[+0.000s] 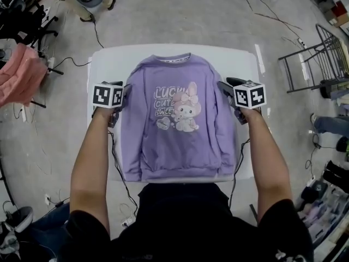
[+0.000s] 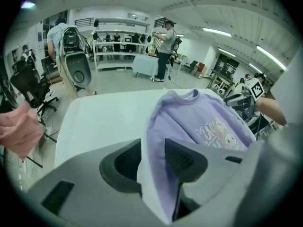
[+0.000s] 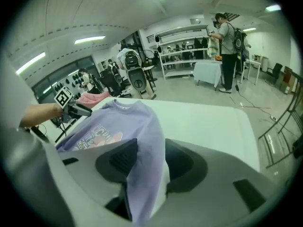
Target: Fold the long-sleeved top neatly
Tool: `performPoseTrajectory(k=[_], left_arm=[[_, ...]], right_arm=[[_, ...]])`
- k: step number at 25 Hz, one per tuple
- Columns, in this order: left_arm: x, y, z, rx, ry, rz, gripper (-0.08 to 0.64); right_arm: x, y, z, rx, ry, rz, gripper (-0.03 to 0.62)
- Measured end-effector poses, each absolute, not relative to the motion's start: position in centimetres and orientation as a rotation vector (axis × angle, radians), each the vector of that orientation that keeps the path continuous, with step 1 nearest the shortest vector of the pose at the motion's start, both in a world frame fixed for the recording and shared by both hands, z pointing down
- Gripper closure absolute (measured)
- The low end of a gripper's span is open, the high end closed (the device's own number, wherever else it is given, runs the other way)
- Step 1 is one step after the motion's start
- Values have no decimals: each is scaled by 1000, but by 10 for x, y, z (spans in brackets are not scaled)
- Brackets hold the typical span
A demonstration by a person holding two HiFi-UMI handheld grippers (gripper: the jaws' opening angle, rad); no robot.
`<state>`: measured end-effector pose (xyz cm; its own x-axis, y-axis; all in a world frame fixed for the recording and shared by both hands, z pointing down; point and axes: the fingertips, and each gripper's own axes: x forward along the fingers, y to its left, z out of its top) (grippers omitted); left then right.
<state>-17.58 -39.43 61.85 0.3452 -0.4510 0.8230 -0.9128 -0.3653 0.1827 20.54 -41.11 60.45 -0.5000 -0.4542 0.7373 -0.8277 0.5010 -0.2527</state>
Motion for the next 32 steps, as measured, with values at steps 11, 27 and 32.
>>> performPoseTrajectory(k=[11, 27, 32], left_arm=[[-199, -391, 638, 1913, -1279, 1023, 546], [-239, -435, 632, 1948, -1467, 1281, 546], [-246, -414, 613, 1971, -1473, 1083, 483]], right_arm=[[230, -412, 639, 1081, -1995, 789, 574], [244, -457, 627, 1067, -2022, 611, 442], [273, -433, 608, 1172, -2104, 737, 477]])
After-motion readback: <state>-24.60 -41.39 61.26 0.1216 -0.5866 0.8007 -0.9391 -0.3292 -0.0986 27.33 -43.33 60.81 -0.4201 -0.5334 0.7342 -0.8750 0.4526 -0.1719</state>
